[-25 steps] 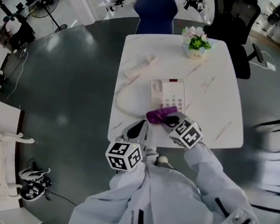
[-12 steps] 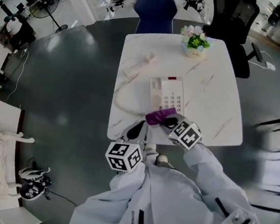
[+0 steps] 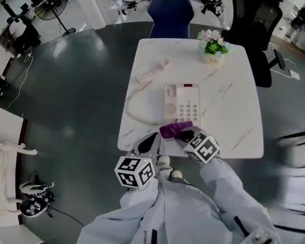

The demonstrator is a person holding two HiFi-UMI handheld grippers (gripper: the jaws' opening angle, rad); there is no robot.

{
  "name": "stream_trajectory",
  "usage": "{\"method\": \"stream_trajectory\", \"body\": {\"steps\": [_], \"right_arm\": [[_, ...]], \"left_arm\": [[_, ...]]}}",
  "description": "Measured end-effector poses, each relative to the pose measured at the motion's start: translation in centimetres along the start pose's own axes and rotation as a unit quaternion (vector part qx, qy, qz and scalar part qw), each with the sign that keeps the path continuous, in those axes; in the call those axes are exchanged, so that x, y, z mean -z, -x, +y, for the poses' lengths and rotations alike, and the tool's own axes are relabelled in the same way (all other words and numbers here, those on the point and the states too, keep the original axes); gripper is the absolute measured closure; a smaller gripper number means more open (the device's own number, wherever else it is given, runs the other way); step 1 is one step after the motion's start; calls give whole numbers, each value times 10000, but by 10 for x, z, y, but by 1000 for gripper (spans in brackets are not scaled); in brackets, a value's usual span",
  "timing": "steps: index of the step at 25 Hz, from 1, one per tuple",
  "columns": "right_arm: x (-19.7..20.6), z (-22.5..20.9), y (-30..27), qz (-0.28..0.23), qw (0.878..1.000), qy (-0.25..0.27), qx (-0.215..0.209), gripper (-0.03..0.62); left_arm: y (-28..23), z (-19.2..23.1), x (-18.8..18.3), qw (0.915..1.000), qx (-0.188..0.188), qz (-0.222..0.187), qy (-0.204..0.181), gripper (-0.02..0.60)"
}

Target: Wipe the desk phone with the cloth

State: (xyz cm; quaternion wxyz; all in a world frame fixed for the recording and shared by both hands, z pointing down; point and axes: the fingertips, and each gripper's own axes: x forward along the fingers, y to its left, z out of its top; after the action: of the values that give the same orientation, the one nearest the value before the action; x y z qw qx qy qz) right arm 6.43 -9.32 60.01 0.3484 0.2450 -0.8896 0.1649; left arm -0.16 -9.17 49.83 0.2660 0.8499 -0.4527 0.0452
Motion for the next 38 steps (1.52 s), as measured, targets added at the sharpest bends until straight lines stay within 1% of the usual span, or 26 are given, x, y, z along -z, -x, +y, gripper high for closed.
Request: {"method": "stream_trajectory", "body": {"steps": [5, 8, 11, 13, 18, 21, 23, 27, 32, 33, 36, 38], "right_arm": [[9, 8, 1, 84, 9999, -47, -71, 556], [10, 10, 2, -6, 10000, -36, -60, 556], [14, 17, 5, 30, 9999, -57, -121, 556], [16, 20, 8, -9, 9998, -158, -142, 556], [13, 21, 23, -369, 9974, -594, -161, 556], [2, 21, 40, -844, 9917, -949, -210, 556], [-7, 20, 56, -1273, 9835, -1259, -256, 557], [-29, 13, 87, -2198, 9589, -1778, -225, 557], [-48, 3, 122, -2978, 9348, -1937, -64, 557], [-52, 1, 130, -3181, 9276, -1958, -25, 557], [-66, -8, 155, -3842, 8989, -2103, 121, 557], [-72, -13, 168, -4053, 8890, -2113, 284, 557]], "left_arm": [[7, -3, 2, 10000, -11, -44, 28, 583], [10, -6, 4, 10000, -16, -67, 31, 583], [14, -9, 3, 9999, -13, -98, 20, 584], [16, -11, 2, 9999, -2, -136, 10, 584], [19, -17, -3, 9996, 24, -260, -54, 583], [23, -21, -11, 9992, 59, -369, -145, 584], [25, -24, -18, 9987, 101, -445, -236, 584], [27, -27, -32, 9968, 209, -605, -471, 584], [28, -35, -50, 9938, 415, -763, -687, 584], [29, -36, -54, 9931, 458, -794, -735, 583], [35, -37, -66, 9908, 567, -870, -865, 583], [38, -35, -75, 9893, 597, -943, -935, 583]]}}
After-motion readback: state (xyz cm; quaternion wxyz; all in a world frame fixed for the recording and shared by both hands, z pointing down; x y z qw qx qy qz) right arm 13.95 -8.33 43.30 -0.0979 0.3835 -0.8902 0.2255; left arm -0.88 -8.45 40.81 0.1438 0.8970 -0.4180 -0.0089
